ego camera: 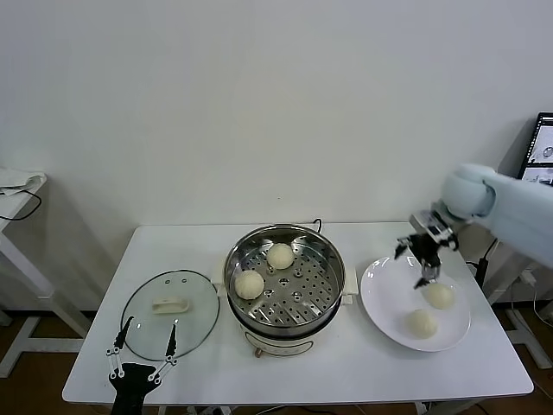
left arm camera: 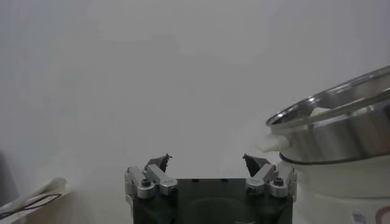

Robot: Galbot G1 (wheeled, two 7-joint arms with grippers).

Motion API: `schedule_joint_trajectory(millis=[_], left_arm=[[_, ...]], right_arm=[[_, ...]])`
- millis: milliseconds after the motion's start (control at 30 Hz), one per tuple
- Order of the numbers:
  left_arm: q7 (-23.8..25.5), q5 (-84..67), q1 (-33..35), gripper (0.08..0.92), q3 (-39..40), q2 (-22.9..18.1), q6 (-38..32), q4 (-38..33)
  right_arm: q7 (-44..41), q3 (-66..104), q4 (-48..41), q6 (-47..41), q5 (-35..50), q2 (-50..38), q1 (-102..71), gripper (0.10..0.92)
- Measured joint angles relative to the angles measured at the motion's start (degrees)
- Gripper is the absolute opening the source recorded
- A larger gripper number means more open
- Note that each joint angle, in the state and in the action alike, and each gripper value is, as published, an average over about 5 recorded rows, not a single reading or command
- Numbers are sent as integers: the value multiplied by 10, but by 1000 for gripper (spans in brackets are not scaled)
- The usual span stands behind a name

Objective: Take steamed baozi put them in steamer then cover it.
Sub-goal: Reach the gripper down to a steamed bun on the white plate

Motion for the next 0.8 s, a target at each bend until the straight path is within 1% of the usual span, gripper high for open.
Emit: schedule_joint_trajectory(millis=[333, 800], left_arm=[[1, 1, 0, 823, 2, -2, -1, 10], [1, 1, 0, 823, 1, -3, -4, 15]], right_arm=[[14, 18, -15, -4, -27, -8, -72, 823], [38, 48, -34, -22, -55, -8, -127, 823]])
